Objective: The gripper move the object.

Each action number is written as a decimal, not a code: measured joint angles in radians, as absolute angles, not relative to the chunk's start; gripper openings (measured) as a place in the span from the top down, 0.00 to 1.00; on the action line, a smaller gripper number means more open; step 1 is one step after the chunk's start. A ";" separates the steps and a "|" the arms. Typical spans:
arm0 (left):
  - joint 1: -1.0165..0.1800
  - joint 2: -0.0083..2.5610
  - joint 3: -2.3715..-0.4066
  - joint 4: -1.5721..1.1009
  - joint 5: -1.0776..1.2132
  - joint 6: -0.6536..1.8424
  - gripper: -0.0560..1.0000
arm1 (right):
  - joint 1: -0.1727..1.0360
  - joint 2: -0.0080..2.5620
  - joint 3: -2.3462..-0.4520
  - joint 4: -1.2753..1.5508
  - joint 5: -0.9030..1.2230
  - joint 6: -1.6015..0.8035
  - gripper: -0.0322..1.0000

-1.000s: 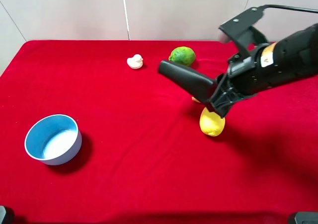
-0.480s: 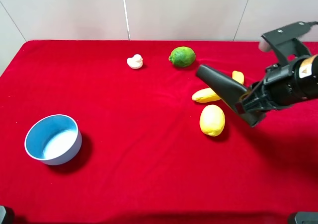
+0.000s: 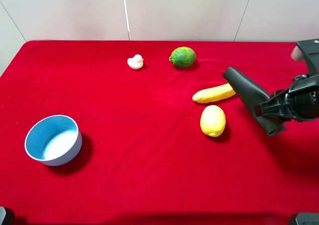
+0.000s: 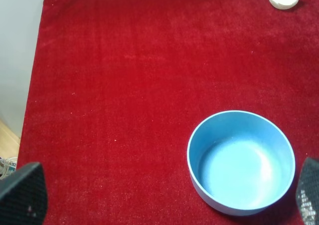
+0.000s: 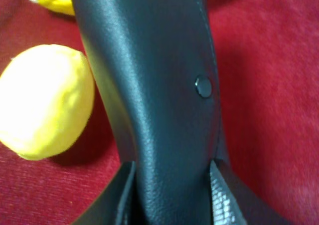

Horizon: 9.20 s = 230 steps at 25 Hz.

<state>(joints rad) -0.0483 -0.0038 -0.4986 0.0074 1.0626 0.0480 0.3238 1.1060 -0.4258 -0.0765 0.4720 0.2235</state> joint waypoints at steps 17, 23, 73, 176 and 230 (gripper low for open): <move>-0.048 -0.004 -0.499 0.007 1.063 0.048 0.01 | 0.168 1.061 -0.301 -0.216 0.467 0.556 0.73; -0.048 -0.004 -0.499 0.007 1.063 0.048 0.01 | 0.124 1.061 -0.279 -0.226 0.441 0.595 0.73; -0.048 -0.004 -0.499 0.007 1.063 0.048 0.01 | 0.082 1.187 -0.261 -0.228 0.373 0.591 0.73; -0.048 -0.004 -0.499 0.007 1.063 0.048 0.01 | 0.108 1.039 -0.351 -0.092 0.515 0.449 0.30; -0.048 -0.004 -0.499 0.007 1.063 0.048 0.01 | 0.108 -0.003 -0.507 0.052 1.055 -0.054 0.30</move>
